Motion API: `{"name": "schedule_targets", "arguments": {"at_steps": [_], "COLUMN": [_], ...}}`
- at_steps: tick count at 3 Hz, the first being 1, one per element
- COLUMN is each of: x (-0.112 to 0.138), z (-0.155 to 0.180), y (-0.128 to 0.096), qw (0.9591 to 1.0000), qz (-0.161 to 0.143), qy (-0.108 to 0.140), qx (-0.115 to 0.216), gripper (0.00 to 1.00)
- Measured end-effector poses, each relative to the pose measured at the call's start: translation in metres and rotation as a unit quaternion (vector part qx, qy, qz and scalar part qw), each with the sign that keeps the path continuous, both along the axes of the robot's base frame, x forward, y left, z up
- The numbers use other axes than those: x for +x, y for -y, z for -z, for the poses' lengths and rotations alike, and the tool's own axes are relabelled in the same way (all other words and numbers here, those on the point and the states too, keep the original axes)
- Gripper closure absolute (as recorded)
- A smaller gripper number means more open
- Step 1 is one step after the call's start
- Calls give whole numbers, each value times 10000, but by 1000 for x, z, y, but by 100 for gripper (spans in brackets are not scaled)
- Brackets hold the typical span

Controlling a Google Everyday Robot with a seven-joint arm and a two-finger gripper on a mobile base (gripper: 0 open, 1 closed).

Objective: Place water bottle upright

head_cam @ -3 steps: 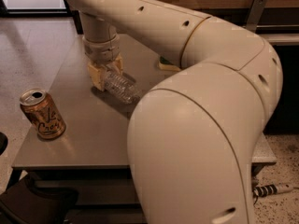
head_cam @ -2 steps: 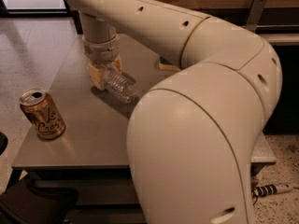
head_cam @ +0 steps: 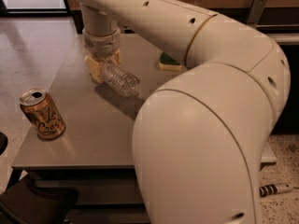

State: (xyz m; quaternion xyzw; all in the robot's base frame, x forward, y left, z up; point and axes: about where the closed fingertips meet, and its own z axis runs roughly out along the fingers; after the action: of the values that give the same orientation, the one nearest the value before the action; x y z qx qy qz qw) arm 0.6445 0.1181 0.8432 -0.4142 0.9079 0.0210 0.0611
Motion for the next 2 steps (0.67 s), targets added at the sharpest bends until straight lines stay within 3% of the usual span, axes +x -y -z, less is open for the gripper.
{"name": "schedule_targets", "arguments": {"at_steps": [2], "x": [10], "z": [-50], "y": [20], "qw": [9971], "qz": [-110], "qy": [650], "qx": [382], "gripper": [100]}}
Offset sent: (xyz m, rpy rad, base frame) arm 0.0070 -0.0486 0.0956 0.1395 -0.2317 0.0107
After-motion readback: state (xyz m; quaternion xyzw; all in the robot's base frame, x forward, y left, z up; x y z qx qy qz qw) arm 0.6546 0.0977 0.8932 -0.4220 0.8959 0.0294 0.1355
